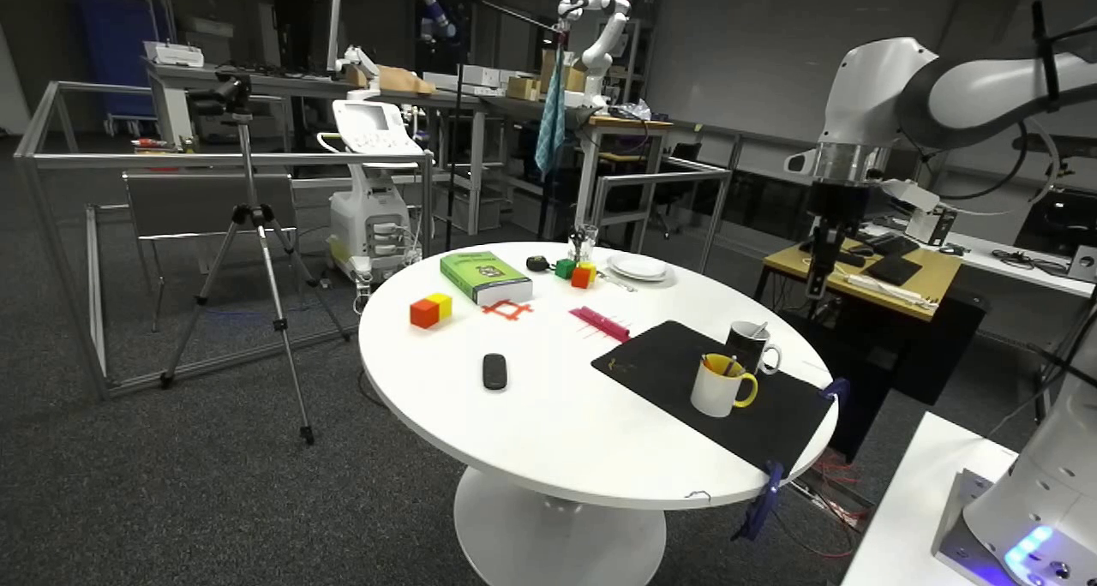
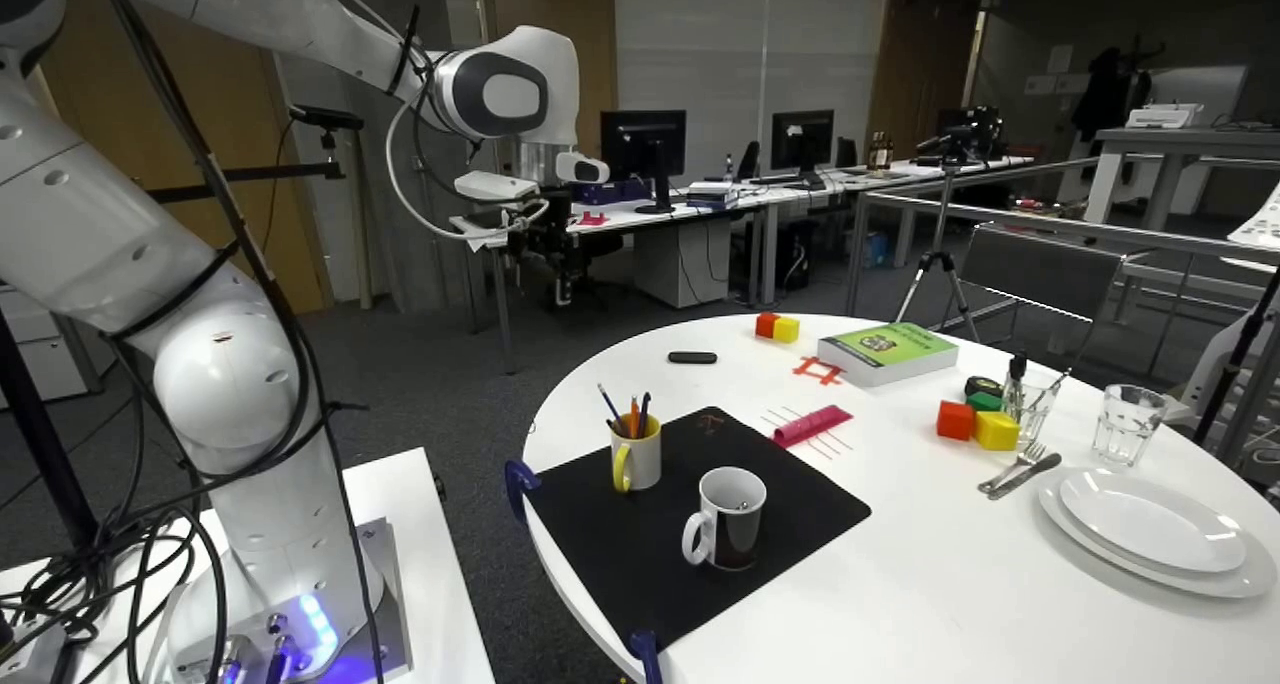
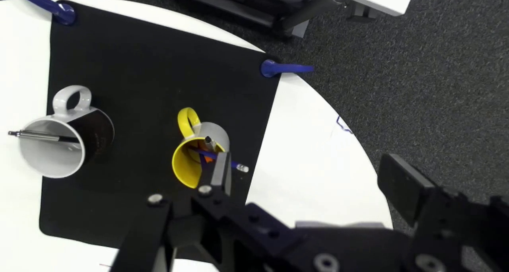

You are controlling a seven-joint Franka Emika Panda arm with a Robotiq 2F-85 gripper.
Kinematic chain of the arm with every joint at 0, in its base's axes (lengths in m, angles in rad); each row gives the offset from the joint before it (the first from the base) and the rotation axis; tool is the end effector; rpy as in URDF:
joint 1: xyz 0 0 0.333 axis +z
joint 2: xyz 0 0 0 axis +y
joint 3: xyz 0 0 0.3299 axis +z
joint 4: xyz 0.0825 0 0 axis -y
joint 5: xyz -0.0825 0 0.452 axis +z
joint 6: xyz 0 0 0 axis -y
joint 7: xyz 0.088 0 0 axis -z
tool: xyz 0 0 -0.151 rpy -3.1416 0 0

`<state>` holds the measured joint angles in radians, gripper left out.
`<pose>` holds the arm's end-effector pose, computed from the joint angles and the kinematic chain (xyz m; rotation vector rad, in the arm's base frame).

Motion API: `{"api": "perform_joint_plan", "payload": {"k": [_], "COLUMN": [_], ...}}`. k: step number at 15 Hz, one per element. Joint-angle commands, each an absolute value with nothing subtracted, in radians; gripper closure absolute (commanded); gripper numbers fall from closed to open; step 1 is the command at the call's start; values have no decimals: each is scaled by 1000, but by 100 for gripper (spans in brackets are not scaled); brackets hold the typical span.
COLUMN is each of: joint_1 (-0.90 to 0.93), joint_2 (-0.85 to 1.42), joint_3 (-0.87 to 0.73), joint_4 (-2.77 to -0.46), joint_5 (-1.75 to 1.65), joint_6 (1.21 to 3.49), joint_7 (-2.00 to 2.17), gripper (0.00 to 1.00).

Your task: Remove the pen from the black cup and put them inside the white cup

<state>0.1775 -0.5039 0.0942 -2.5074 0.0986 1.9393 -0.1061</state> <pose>0.4183 0.1251 0.3899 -3.0585 -0.5032 0.1061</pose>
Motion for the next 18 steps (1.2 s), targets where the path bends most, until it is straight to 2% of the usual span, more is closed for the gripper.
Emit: {"api": "perform_joint_plan", "payload": {"k": [1,8,18], "joint_1": [154,129,178], "joint_2": [-482,-432,-407], "joint_3": [60,-31,30], "joint_4": [-2509,-2507,-2484], "joint_5": [51,-21,-1], "joint_6": [2008,2097,2084], "joint_7": [-196,-409,-401], "gripper": [0,0,0]}}
